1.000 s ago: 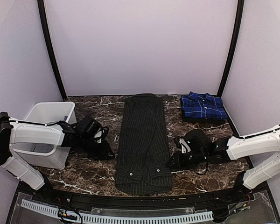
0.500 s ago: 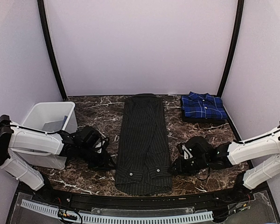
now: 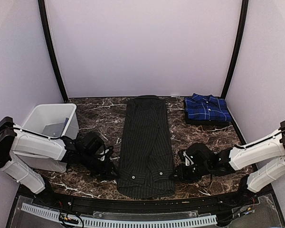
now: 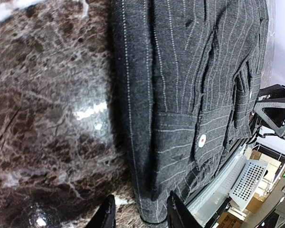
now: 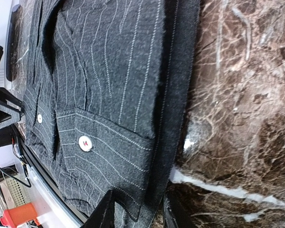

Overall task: Fold and stack the long sleeve shirts
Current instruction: Pick up the rectangle-folded shirt from the center of the board.

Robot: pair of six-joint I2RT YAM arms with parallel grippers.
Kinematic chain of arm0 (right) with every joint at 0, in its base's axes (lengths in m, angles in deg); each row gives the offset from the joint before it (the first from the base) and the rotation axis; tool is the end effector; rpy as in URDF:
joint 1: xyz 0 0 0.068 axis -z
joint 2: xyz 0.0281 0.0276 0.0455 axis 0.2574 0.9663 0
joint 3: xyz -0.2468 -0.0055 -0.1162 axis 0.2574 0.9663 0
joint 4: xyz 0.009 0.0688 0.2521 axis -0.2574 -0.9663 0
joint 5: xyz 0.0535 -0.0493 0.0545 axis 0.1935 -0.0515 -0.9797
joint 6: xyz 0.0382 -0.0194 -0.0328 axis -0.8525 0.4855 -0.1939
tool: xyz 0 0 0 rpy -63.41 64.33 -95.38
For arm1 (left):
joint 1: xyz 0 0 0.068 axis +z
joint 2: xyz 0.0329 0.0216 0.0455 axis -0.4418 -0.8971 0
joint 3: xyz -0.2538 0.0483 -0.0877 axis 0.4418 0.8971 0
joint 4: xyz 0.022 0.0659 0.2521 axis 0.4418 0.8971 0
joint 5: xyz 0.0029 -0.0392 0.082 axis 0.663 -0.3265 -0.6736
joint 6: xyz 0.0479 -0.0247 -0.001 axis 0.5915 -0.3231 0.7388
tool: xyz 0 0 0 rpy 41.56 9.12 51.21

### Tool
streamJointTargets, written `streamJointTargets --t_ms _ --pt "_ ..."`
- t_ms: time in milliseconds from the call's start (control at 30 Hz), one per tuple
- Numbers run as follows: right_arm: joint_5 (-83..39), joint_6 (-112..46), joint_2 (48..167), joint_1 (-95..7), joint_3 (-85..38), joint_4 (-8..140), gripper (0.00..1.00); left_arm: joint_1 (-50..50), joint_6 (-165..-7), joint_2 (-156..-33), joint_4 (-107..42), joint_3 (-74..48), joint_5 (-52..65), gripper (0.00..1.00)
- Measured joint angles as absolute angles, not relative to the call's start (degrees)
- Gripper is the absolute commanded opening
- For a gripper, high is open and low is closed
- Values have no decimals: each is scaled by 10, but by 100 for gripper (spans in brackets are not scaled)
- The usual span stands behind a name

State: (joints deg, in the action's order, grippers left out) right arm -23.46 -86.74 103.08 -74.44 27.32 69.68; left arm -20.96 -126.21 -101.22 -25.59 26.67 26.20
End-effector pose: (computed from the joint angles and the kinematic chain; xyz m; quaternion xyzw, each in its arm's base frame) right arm 0.1117 0.2008 0.1316 -0.0189 0.9345 0.3380 0.1099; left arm 0.1566 -0.1933 0.1414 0.0372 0.9270 -0.3729 0.0179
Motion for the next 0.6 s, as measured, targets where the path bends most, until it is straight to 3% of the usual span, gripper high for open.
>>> streamJointTargets --t_ms 600 --pt "-223 -888 1038 -749 282 726 27 -210 -1283 -1050 -312 268 277 25"
